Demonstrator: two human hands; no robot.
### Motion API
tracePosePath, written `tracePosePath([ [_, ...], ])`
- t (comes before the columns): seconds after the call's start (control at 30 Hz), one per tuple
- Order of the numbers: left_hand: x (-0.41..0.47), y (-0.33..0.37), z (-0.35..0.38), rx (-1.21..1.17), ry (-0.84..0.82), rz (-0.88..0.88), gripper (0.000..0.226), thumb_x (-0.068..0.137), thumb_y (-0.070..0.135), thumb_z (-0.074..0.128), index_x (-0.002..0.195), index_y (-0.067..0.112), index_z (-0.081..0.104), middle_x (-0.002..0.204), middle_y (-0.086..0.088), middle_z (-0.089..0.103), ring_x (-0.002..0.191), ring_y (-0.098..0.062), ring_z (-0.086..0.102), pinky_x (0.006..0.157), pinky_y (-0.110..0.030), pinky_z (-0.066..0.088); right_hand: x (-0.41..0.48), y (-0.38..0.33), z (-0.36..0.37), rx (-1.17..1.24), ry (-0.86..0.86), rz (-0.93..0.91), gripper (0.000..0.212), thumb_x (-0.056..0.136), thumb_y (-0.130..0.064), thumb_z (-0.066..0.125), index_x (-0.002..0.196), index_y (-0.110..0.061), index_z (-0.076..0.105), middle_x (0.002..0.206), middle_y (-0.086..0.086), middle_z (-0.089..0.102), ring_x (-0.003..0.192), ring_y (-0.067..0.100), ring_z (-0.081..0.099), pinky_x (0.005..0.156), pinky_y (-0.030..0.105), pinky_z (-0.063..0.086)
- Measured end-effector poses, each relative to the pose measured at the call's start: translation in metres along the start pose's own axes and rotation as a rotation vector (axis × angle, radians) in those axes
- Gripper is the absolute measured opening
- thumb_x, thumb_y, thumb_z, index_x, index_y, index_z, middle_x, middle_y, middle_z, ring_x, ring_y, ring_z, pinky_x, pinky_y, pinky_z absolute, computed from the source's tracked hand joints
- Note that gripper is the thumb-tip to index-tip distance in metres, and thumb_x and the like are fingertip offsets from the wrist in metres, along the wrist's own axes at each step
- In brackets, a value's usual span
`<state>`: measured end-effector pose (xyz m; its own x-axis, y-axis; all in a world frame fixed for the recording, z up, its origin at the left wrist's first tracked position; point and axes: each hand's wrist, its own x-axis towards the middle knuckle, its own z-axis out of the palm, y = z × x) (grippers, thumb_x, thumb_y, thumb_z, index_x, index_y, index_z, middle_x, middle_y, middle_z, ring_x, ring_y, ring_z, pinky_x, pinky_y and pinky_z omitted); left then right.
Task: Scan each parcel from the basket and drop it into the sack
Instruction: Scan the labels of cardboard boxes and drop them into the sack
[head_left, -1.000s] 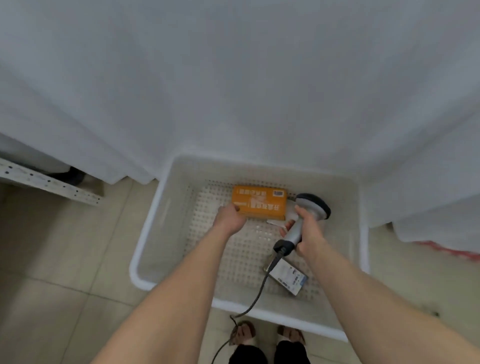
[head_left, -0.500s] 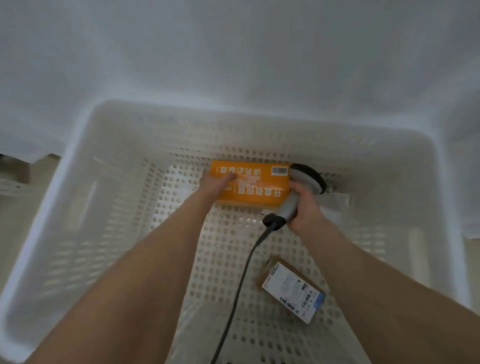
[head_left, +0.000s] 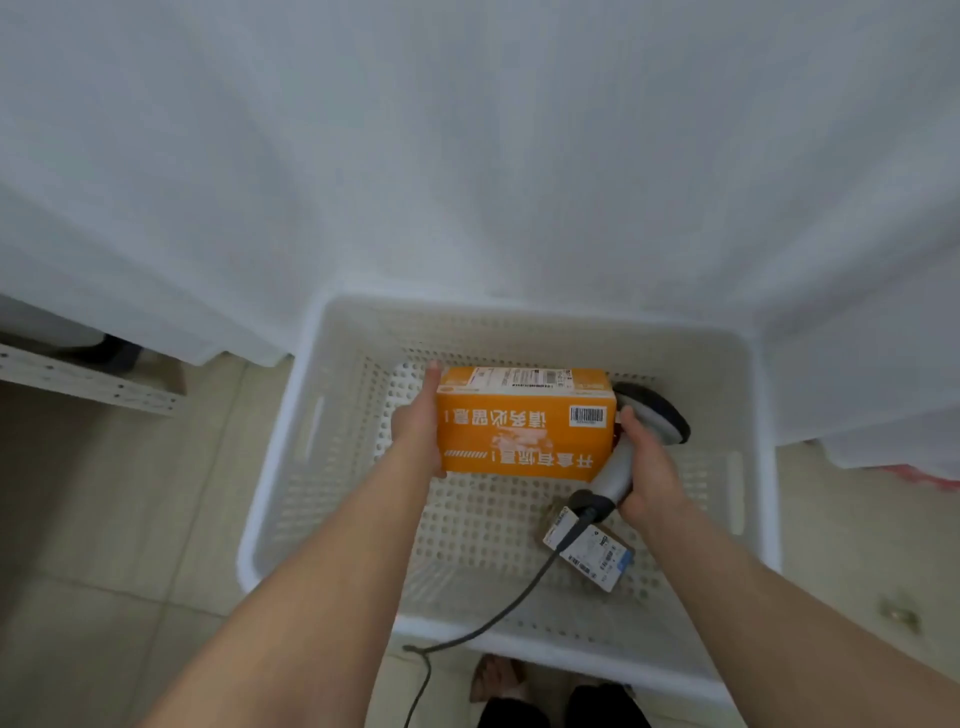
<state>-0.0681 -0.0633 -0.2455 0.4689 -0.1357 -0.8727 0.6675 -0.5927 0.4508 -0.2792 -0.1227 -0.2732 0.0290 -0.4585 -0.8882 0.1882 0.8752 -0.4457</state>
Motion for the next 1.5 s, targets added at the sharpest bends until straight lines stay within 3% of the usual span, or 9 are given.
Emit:
tracePosePath([
  [0.2, -0.121, 0.045, -0.054, -0.058, -0.071, 0.005, 0.048, 0.081, 0.041, 0.07, 0.119, 0.013, 0.062, 0.066, -0.003, 0.067, 0.058, -0.022, 0.065, 0.05, -0.03, 0.051, -0.144, -0.037, 0.011, 0.045, -0.087, -0.007, 0.027, 0.09, -0.033, 0.066, 0.109, -0.015, 0.066, 0.103, 0.012, 0.071, 0.082, 0.024, 0.068, 0.06, 0.033, 0.051],
  [0.3, -0.182, 0.066, -0.082, -0.028, -0.152, 0.023, 0.026, 0.088, 0.036, 0.063, 0.095, 0.011, 0.061, 0.046, -0.004, 0.064, 0.04, -0.018, 0.063, 0.038, -0.028, 0.051, -0.207, -0.05, 0.015, 0.072, -0.11, 0.022, 0.036, 0.087, -0.036, 0.069, 0.115, -0.015, 0.066, 0.105, 0.011, 0.073, 0.089, 0.025, 0.069, 0.062, 0.034, 0.052],
  [0.5, -0.278, 0.086, -0.145, 0.02, -0.288, 0.001, 0.037, 0.081, 0.04, 0.065, 0.108, 0.019, 0.054, 0.093, -0.017, 0.059, 0.081, -0.027, 0.06, 0.071, -0.038, 0.048, -0.306, -0.076, 0.022, 0.12, -0.157, -0.01, 0.037, 0.086, -0.035, 0.071, 0.115, -0.014, 0.063, 0.109, 0.012, 0.069, 0.099, 0.029, 0.064, 0.092, 0.05, 0.05],
  [0.73, -0.385, 0.062, -0.184, -0.099, -0.262, 0.132, 0.023, 0.082, 0.035, 0.061, 0.094, 0.016, 0.054, 0.099, -0.016, 0.056, 0.09, -0.029, 0.055, 0.09, -0.045, 0.043, -0.412, -0.077, 0.022, 0.293, -0.197, -0.047, 0.058, 0.086, -0.028, 0.073, 0.135, -0.011, 0.049, 0.134, 0.018, 0.055, 0.114, 0.035, 0.057, 0.091, 0.049, 0.049],
  [0.83, -0.436, 0.043, -0.195, -0.151, -0.285, 0.207, 0.032, 0.081, 0.031, 0.063, 0.108, 0.017, 0.053, 0.109, -0.016, 0.057, 0.107, -0.033, 0.055, 0.1, -0.053, 0.039, -0.46, -0.069, 0.006, 0.346, -0.241, -0.018, 0.066, 0.086, -0.025, 0.073, 0.142, -0.009, 0.041, 0.141, 0.023, 0.047, 0.124, 0.04, 0.052, 0.094, 0.049, 0.048],
  [1.07, -0.542, 0.029, -0.214, -0.238, -0.455, 0.327, 0.029, 0.083, 0.033, 0.058, 0.107, 0.017, 0.053, 0.105, -0.015, 0.056, 0.103, -0.032, 0.056, 0.104, -0.057, 0.033, -0.56, -0.056, -0.016, 0.371, -0.356, 0.008, 0.051, 0.078, -0.035, 0.081, 0.116, -0.013, 0.056, 0.133, 0.015, 0.057, 0.115, 0.035, 0.058, 0.102, 0.05, 0.046],
  [1.13, -0.565, 0.029, -0.22, -0.199, -0.517, 0.359, 0.036, 0.081, 0.034, 0.06, 0.113, 0.018, 0.053, 0.109, -0.016, 0.056, 0.107, -0.034, 0.056, 0.101, -0.056, 0.037, -0.585, -0.058, -0.019, 0.38, -0.41, -0.018, 0.043, 0.076, -0.039, 0.081, 0.104, -0.015, 0.059, 0.121, 0.011, 0.064, 0.11, 0.032, 0.06, 0.101, 0.047, 0.047],
  [1.33, -0.595, 0.02, -0.243, -0.072, -0.637, 0.447, 0.094, 0.05, 0.035, 0.081, 0.135, 0.022, 0.044, 0.124, -0.015, 0.057, 0.108, -0.034, 0.061, 0.089, -0.057, 0.048, -0.619, -0.07, -0.028, 0.461, -0.538, -0.083, 0.052, 0.074, -0.038, 0.081, 0.118, -0.017, 0.062, 0.112, 0.008, 0.072, 0.102, 0.026, 0.067, 0.094, 0.041, 0.052],
  [1.5, -0.605, 0.021, -0.261, 0.008, -0.704, 0.577, 0.105, 0.048, 0.026, 0.082, 0.141, 0.034, 0.035, 0.115, -0.004, 0.064, 0.108, -0.03, 0.06, 0.094, -0.066, 0.04, -0.636, -0.067, -0.024, 0.516, -0.634, -0.065, 0.03, 0.082, -0.043, 0.073, 0.097, -0.02, 0.065, 0.094, 0.003, 0.075, 0.097, 0.02, 0.066, 0.072, 0.035, 0.051],
])
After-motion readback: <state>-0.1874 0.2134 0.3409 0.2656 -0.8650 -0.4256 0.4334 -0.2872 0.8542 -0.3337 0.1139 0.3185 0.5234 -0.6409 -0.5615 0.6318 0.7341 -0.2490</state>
